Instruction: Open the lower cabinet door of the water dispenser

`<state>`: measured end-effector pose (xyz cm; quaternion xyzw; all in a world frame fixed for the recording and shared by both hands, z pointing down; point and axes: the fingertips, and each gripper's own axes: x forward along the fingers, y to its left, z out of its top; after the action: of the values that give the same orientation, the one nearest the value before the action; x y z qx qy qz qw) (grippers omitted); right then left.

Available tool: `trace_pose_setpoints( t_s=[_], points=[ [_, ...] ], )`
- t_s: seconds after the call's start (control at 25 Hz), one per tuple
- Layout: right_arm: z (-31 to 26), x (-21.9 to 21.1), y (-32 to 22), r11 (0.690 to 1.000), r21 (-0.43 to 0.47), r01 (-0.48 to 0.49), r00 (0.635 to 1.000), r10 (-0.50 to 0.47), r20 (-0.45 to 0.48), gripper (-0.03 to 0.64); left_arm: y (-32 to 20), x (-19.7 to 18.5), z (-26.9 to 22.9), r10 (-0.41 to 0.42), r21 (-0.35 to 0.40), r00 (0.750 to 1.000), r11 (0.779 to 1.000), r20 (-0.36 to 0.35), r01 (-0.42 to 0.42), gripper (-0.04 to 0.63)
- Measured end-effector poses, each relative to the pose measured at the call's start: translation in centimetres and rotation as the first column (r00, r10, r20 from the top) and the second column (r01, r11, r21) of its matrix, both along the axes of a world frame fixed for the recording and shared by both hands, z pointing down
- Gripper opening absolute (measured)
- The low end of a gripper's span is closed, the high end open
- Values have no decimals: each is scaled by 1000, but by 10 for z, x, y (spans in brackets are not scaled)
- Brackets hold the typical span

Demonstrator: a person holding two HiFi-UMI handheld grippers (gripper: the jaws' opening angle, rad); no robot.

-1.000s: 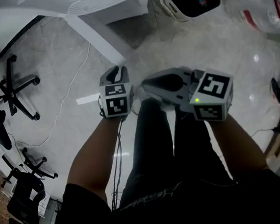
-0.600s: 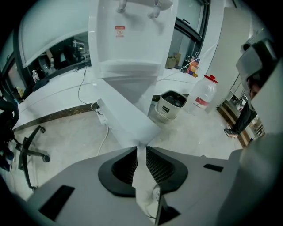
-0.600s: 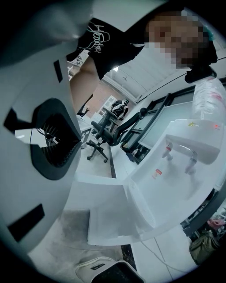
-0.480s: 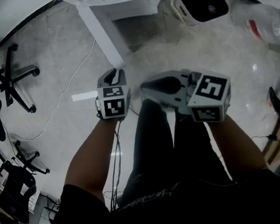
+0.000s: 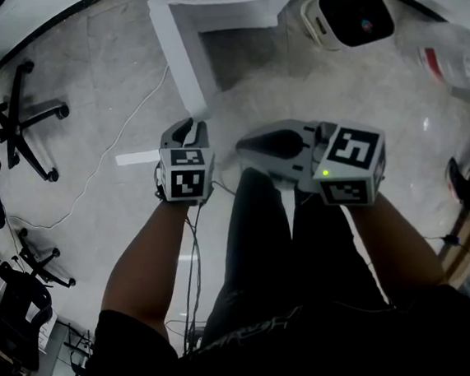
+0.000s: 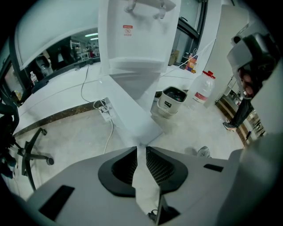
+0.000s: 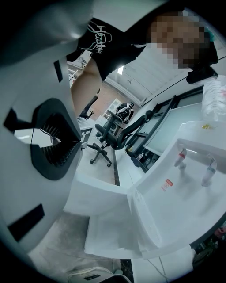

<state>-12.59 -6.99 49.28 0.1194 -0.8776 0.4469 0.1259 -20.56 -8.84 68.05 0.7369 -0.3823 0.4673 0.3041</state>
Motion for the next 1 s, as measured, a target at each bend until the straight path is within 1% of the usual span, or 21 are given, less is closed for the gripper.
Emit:
trace_pose_setpoints(
  t_s=[0.2,0.36,0.56,0.72,0.92,1.0],
  points=[
    [-1,-10,-9,1000,-11,-14,1000,14,-1,14,-1,-14,0,9,-7,1000,1000,8,-9,61],
    [-4,-21,-13,1000,-5,-6,1000,6,4,14,-1,-24,-1,16,-15,1000,1000,7,-16,63],
    [-6,-31,-16,1000,-24,-9,1000,9,11,14,-3,-35,-1,70,-25,997,997,12,-70,63],
    [0,-33,-16,1000,-23,16,1000,-17,-19,14,-4,-45,0,110,-27,994,994,25,-109,63],
    [1,-40,-21,999,-13,30,999,-30,-18,14,-9,-58,1,110,-19,994,994,27,-110,63],
    [1,-44,-22,999,-22,28,999,-28,-19,14,-10,-63,1,111,-18,993,994,31,-110,63]
  ],
)
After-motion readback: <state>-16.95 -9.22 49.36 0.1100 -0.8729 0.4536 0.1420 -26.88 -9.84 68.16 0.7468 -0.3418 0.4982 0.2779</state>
